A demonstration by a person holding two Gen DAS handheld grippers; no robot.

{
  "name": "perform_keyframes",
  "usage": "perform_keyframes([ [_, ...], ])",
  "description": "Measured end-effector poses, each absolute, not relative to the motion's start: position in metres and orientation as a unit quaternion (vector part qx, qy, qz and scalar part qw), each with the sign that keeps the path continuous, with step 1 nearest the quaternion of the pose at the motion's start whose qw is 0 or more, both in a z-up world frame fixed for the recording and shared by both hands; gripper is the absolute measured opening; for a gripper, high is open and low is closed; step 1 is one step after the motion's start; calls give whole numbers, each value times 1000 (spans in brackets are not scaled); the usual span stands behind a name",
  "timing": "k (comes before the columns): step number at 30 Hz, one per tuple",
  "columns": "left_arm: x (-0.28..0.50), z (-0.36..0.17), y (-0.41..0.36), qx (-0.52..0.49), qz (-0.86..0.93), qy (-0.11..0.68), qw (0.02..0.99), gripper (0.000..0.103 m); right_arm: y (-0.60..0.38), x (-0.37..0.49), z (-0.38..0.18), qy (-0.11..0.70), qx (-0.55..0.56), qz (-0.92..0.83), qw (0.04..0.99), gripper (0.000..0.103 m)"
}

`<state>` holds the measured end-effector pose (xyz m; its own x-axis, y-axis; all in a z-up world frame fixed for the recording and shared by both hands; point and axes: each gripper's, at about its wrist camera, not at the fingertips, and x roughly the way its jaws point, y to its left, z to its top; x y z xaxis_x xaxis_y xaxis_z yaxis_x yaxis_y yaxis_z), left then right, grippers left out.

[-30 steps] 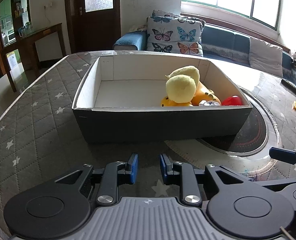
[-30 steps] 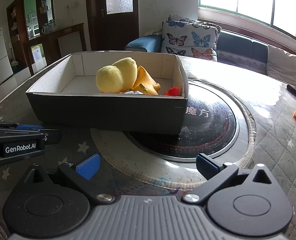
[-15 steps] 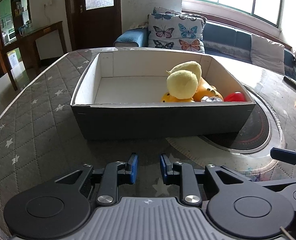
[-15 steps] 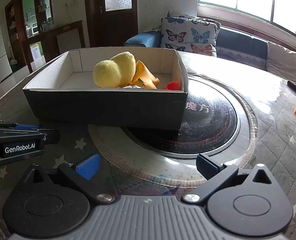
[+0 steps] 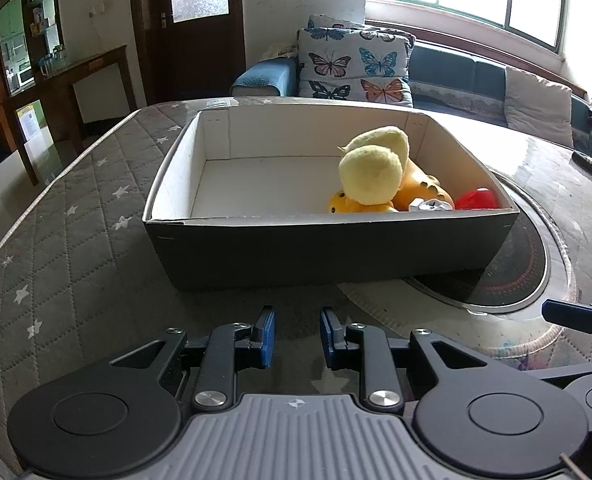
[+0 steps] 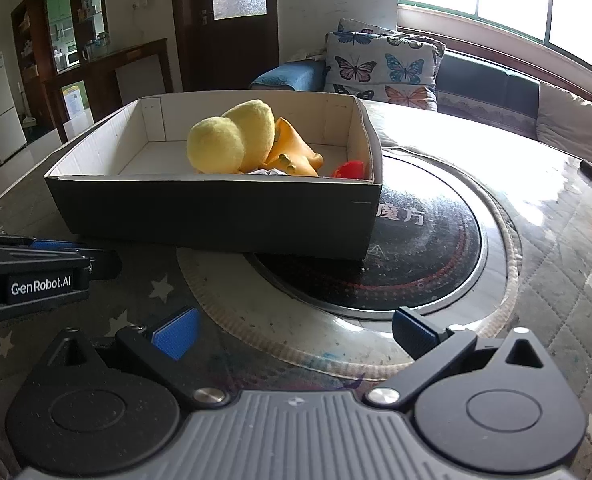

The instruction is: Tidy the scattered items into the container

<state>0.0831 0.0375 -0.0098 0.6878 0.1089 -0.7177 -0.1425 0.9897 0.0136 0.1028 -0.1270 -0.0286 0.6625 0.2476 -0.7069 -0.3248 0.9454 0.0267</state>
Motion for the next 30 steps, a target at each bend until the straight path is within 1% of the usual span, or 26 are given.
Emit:
perform_keyframes([
  [17,97,-7,38,-7,66,386,920,26,-123,116,-31,384,-53,156,908,103],
  [20,99,-7,38,-7,66,387,920,28,-122,119,-31,386,-53,155,908,103],
  [30,109,-10,35,8,62,393,918,28,-119,127,-33,390,-54,157,906,103],
])
